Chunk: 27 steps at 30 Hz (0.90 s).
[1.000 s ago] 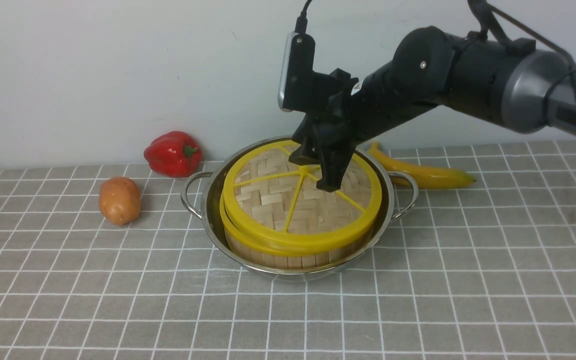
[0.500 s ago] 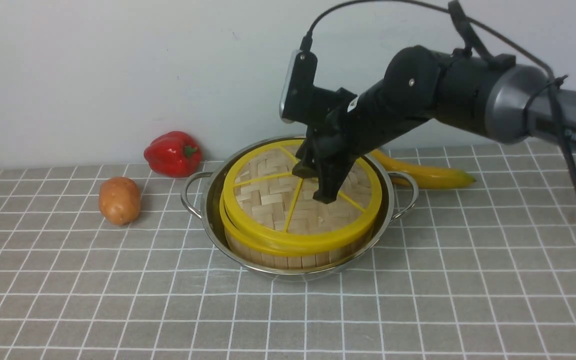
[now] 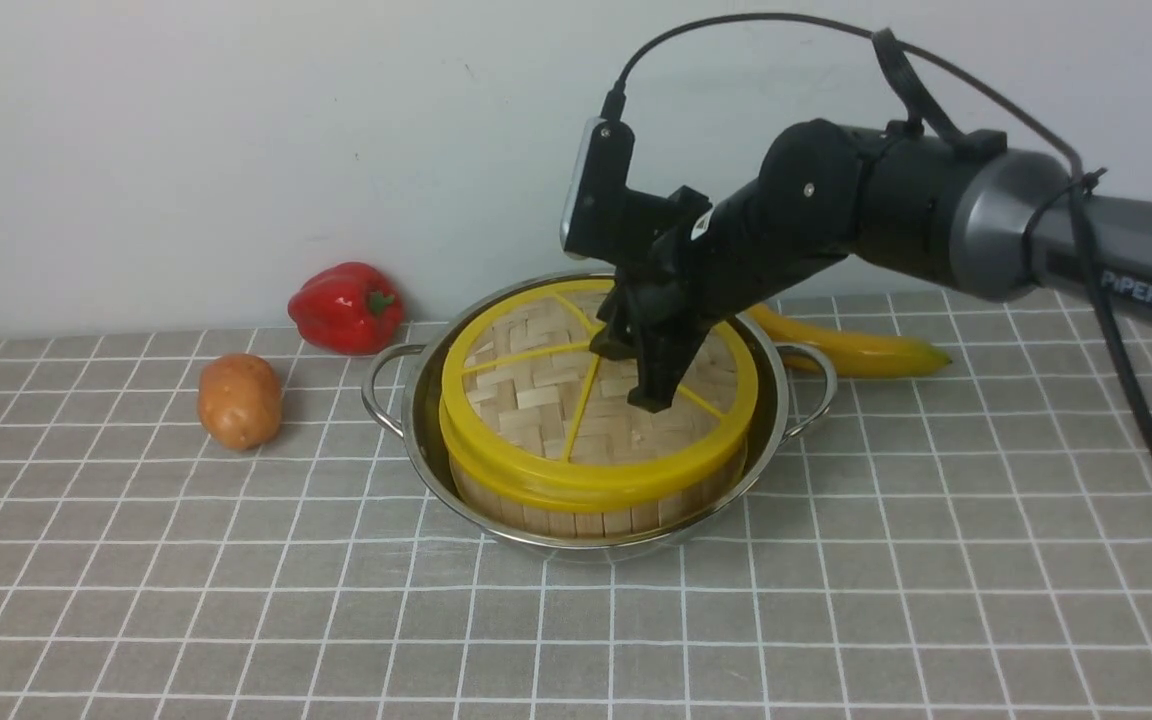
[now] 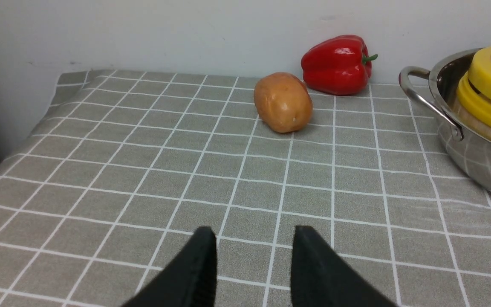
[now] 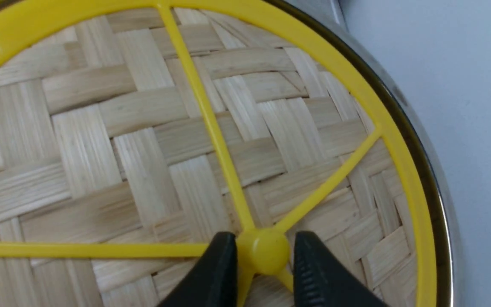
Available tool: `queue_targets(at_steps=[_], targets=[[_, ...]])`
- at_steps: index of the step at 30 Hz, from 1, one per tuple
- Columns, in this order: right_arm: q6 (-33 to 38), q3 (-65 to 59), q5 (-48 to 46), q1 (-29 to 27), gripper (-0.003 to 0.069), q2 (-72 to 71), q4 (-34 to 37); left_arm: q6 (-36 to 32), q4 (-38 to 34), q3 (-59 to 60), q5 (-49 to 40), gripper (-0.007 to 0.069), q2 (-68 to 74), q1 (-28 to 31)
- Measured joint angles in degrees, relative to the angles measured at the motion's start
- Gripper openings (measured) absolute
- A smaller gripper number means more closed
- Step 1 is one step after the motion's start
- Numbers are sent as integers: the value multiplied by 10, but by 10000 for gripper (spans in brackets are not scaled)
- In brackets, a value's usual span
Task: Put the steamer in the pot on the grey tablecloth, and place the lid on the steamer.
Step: 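Place the bamboo steamer lid onto the steamer basket in the pot with the right gripper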
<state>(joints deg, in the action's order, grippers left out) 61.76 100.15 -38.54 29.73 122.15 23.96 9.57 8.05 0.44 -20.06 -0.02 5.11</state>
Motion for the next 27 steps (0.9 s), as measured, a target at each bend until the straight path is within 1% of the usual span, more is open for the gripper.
queue_targets(at_steps=[7,16,27], targets=[[7,0,7,0,216,1,16,0,0,0,0,243,0,0],[42,0,-5,0,218,1,62,0,0,0,0,243,0,0],[52,0,-3,8,218,1,63,0,0,0,0,243,0,0]])
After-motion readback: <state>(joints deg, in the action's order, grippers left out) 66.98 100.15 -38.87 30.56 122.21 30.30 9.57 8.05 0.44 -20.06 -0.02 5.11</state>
